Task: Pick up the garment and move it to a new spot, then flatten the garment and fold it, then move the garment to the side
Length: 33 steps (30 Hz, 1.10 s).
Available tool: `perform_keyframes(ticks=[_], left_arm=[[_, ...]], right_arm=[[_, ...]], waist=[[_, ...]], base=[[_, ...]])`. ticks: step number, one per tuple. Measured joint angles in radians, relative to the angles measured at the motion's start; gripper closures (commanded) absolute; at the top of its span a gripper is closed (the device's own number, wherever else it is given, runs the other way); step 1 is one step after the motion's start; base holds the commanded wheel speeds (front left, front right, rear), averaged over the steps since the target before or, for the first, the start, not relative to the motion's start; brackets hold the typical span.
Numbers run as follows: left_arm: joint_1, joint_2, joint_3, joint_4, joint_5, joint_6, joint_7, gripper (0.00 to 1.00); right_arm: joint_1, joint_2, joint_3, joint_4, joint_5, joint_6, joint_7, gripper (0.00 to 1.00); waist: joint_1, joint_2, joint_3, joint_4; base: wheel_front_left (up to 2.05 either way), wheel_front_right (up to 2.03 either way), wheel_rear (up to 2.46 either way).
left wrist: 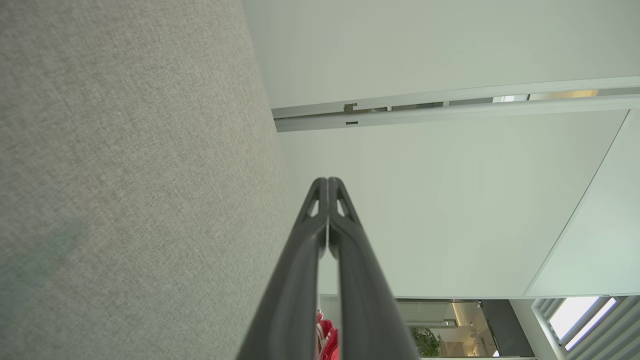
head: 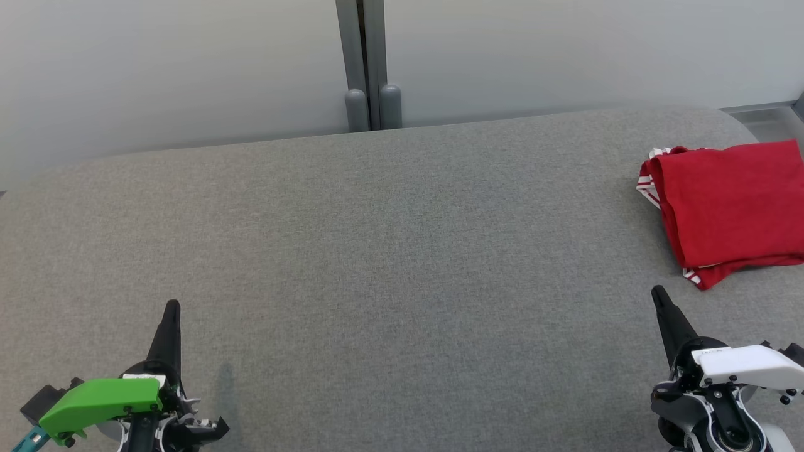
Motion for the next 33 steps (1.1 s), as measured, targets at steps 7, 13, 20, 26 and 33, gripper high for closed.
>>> perform_keyframes(ticks=[7, 13, 20, 26, 33], left_arm=[[-0.012, 0.000, 0.006, 0.000, -0.039, -0.002, 0.012, 1.00], [-0.017, 0.000, 0.011, 0.001, -0.073, -0.003, 0.023, 1.00], [-0.019, 0.000, 0.012, 0.001, -0.073, -0.003, 0.023, 1.00], [-0.019, 0.000, 0.013, 0.001, -0.073, -0.003, 0.024, 1.00], [-0.019, 0.000, 0.014, 0.001, -0.073, -0.003, 0.025, 1.00]], right_arm=[[-0.003, -0.001, -0.004, -0.003, 0.047, 0.000, 0.013, 1.00], [-0.005, -0.001, -0.007, -0.004, 0.087, 0.000, 0.022, 1.00], [-0.005, -0.001, -0.007, -0.005, 0.087, 0.000, 0.022, 1.00], [-0.005, -0.001, -0.007, -0.005, 0.087, 0.000, 0.022, 1.00], [-0.005, -0.001, -0.007, -0.005, 0.087, 0.000, 0.022, 1.00]], waist=[[0.0000, 0.0000, 0.000, 0.001], [0.0000, 0.0000, -0.001, 0.001], [0.0000, 0.0000, -0.001, 0.001], [0.0000, 0.0000, -0.001, 0.001], [0.0000, 0.0000, -0.001, 0.001]], base=[[0.00, 0.00, 0.00], [0.00, 0.00, 0.00], [0.00, 0.00, 0.00], [0.00, 0.00, 0.00], [0.00, 0.00, 0.00]])
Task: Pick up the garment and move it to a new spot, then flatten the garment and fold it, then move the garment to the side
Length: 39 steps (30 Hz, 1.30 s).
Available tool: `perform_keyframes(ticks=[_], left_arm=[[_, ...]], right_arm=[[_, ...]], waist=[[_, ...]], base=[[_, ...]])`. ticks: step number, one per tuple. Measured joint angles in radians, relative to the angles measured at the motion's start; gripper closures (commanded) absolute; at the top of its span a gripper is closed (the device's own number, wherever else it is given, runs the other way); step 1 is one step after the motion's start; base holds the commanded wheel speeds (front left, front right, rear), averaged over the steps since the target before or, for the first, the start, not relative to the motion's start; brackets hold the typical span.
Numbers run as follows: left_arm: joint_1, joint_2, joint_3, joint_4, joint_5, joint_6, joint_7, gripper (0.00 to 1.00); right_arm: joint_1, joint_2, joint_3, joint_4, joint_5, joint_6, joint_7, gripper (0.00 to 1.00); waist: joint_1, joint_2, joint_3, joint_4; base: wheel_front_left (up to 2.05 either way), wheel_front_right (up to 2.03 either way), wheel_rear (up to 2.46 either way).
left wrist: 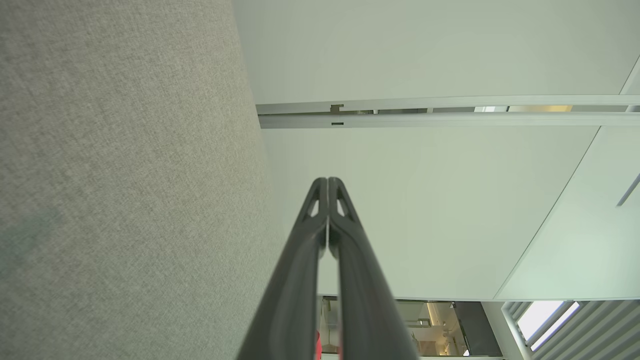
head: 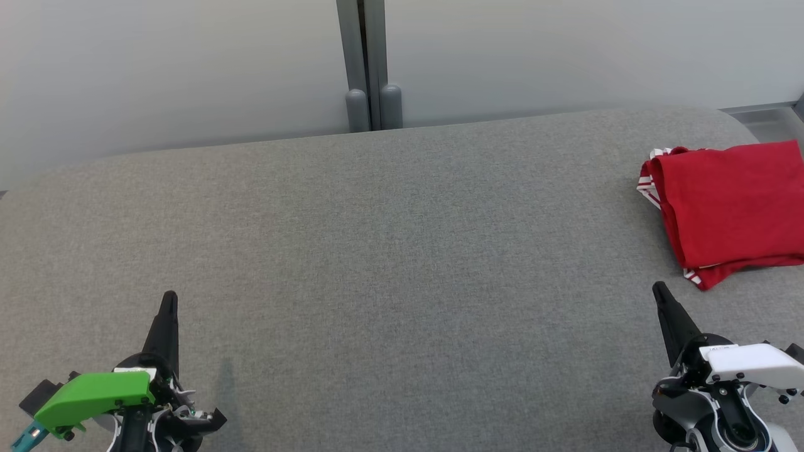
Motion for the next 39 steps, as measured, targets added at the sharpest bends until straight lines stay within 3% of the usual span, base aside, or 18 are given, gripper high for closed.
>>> perform_keyframes(ticks=[39], left_arm=[[0.000, -0.001, 0.003, 0.000, 0.000, 0.000, 0.001, 1.00]], right_arm=[[0.000, 0.000, 0.000, 0.000, 0.000, 0.000, 0.000, 1.00]], waist=[[0.0000, 0.0000, 0.000, 0.000]], base=[[0.00, 0.00, 0.00]])
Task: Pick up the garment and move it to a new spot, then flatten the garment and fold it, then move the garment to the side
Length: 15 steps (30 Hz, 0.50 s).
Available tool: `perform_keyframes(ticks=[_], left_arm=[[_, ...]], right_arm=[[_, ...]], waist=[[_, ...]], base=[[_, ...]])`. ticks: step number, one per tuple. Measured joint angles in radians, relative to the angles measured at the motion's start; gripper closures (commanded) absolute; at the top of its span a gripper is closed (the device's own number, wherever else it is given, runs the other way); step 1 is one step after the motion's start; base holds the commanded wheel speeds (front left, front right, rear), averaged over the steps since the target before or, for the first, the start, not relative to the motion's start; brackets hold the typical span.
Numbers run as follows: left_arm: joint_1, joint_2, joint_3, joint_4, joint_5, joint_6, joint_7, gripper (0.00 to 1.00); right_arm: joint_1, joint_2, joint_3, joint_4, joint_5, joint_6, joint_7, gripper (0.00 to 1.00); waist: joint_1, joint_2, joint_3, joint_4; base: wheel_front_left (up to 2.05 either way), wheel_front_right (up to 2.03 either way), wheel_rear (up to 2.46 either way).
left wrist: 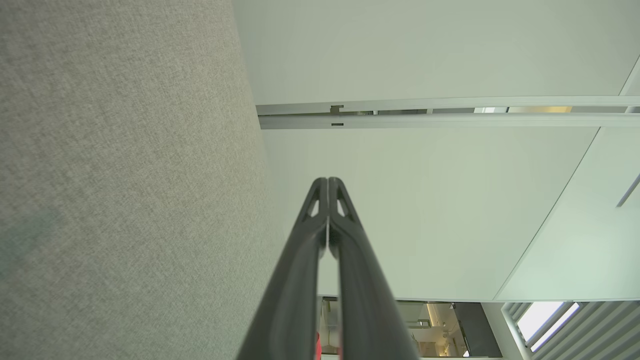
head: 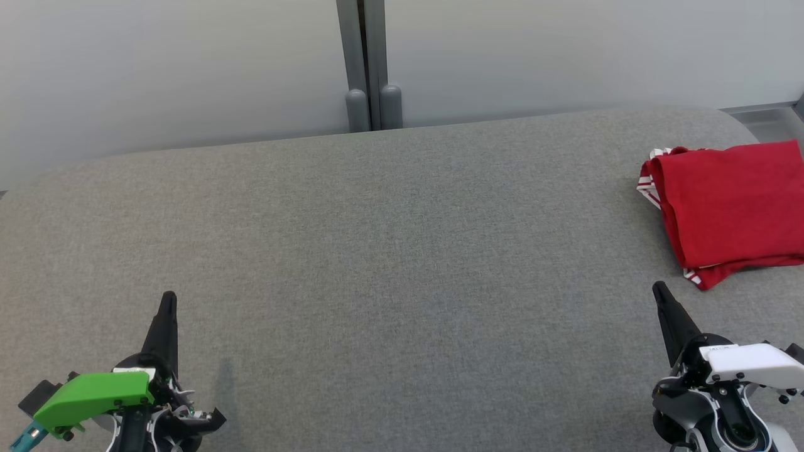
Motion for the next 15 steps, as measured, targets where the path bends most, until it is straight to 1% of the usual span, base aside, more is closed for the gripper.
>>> perform_keyframes(ticks=[15], left_arm=[[0.000, 0.000, 0.001, 0.000, 0.001, 0.000, 0.000, 1.00]], right_arm=[[0.000, 0.000, 0.000, 0.000, 0.000, 0.000, 0.000, 1.00]], waist=[[0.0000, 0.0000, 0.000, 0.000]], base=[[0.00, 0.00, 0.00]])
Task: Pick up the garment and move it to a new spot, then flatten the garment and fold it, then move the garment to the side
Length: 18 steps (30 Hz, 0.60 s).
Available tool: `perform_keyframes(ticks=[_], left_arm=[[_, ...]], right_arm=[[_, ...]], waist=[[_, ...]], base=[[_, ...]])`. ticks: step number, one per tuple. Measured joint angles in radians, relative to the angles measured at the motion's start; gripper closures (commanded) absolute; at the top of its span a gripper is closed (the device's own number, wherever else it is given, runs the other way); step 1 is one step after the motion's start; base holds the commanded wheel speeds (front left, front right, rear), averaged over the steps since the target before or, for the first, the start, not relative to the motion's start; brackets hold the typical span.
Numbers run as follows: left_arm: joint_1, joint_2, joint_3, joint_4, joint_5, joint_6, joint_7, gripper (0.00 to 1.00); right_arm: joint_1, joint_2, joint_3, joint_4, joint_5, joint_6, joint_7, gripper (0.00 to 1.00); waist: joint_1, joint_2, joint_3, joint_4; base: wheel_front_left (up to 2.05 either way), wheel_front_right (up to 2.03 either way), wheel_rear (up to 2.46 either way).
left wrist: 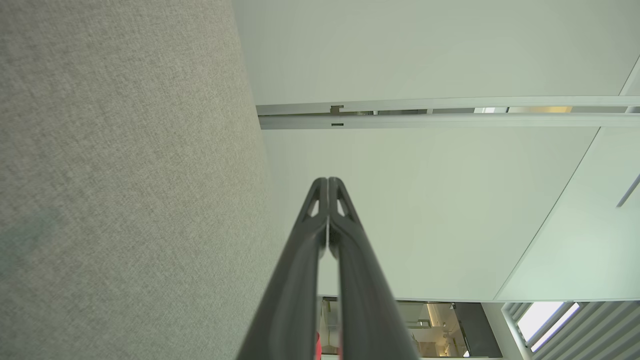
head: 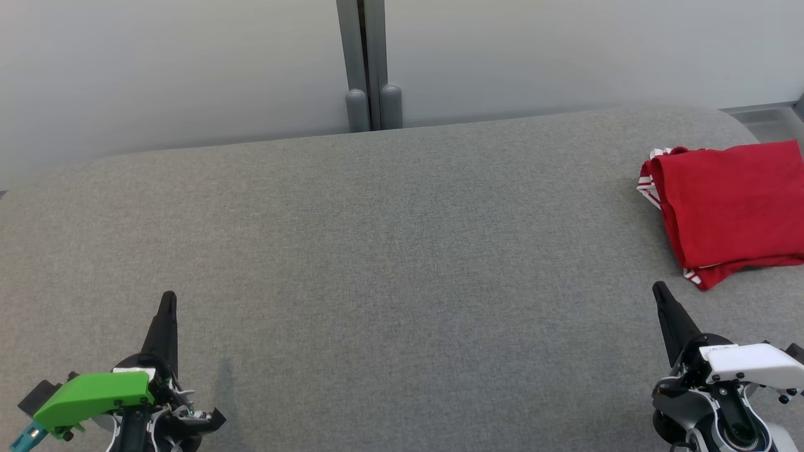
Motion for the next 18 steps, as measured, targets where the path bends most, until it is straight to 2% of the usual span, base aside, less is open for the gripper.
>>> perform_keyframes(ticks=[18], left_arm=[[0.000, -0.001, 0.001, 0.000, 0.000, 0.000, 0.000, 1.00]], right_arm=[[0.000, 0.000, 0.000, 0.000, 0.000, 0.000, 0.000, 1.00]], waist=[[0.0000, 0.0000, 0.000, 0.000]], base=[[0.00, 0.00, 0.00]])
